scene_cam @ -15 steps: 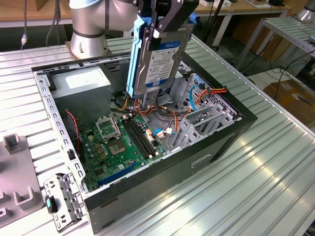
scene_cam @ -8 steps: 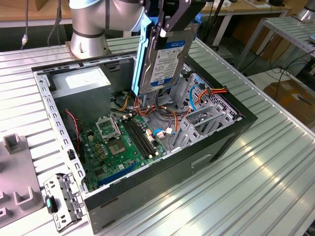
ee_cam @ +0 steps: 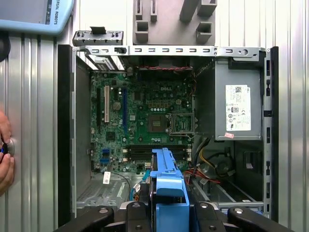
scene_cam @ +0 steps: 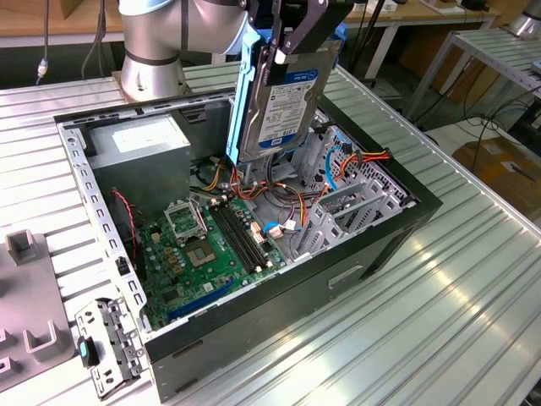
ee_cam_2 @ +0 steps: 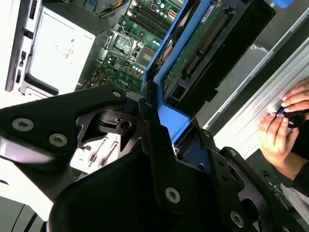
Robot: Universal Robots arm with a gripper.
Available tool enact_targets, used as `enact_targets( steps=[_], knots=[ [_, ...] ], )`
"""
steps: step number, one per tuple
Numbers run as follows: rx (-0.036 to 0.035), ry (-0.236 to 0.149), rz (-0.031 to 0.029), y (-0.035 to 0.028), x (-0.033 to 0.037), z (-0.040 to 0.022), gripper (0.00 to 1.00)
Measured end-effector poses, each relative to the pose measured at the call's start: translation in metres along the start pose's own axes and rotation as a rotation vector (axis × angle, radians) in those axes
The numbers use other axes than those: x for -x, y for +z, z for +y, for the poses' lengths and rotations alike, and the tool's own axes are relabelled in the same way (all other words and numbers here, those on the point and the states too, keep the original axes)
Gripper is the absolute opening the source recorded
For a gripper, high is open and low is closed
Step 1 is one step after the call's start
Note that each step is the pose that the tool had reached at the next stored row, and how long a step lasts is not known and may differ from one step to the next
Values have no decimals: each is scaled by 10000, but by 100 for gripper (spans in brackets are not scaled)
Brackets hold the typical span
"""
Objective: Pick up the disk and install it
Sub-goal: 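Insert the disk into the insertion slot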
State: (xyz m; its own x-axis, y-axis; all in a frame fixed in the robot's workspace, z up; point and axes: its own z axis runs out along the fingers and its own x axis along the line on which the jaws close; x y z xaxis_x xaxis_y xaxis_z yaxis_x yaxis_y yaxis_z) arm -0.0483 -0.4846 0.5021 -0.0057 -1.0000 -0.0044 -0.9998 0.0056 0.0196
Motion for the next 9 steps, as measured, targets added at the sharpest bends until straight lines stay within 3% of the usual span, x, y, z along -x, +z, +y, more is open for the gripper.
enact_targets(
  steps=[5,9],
  knots=[
    [0,-1,0,0,-99,-3,37],
    [0,0,2,2,-282,-7,37]
  ],
)
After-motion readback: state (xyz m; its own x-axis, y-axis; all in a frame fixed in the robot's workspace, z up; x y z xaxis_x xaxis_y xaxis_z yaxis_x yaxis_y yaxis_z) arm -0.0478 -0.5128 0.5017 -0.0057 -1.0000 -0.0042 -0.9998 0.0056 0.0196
